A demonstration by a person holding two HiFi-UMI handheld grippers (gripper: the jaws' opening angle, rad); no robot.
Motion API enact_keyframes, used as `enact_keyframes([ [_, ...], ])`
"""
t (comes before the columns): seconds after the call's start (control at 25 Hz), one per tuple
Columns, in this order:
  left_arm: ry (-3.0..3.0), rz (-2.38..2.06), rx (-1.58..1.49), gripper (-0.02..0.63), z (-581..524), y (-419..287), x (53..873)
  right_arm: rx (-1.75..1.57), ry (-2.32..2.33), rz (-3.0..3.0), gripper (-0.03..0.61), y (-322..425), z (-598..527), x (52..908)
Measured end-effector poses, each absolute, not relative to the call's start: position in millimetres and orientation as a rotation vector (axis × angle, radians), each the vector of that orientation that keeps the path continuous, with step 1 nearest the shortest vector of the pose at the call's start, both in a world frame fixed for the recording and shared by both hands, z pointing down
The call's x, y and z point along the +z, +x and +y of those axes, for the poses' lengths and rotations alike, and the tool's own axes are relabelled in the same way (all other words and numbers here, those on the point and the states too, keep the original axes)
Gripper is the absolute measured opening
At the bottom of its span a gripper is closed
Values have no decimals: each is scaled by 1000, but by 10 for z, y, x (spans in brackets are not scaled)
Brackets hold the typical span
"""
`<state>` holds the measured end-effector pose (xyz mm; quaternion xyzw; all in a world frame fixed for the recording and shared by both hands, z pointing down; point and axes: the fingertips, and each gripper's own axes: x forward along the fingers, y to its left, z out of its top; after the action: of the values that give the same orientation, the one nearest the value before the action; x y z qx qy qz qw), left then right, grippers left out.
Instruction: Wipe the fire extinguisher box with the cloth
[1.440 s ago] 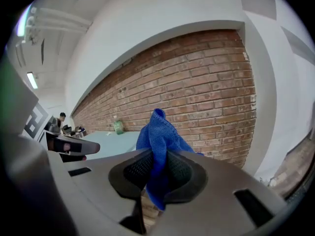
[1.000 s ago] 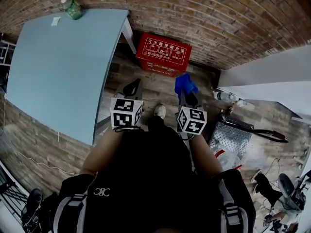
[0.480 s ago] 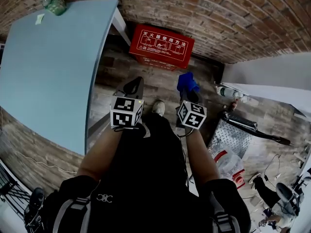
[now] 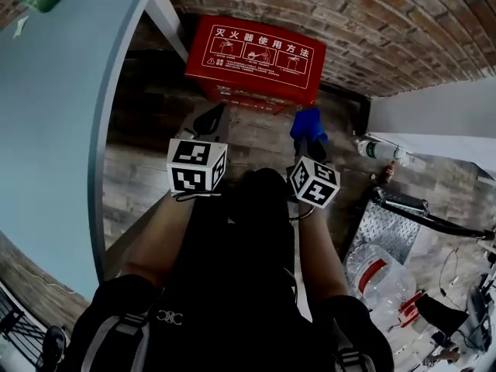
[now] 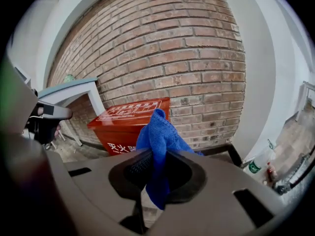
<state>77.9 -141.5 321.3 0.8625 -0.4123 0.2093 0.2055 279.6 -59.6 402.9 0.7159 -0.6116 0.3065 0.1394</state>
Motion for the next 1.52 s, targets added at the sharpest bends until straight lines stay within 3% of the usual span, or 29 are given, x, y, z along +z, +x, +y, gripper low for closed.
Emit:
enact_keyframes([
  [0.28,2489,-1186,436,9,-1518,726,4156,613,2226,-1841,60,2865,-862,4586],
  [0.56,2449,-1186,382,9,-1227,296,4475,516,2275,-1788,60,2743,-1020,4599],
  [1.52,2302,-1363,361,9,-752,-900,4521,357,1731,-2176,60,161,-2236,4653],
])
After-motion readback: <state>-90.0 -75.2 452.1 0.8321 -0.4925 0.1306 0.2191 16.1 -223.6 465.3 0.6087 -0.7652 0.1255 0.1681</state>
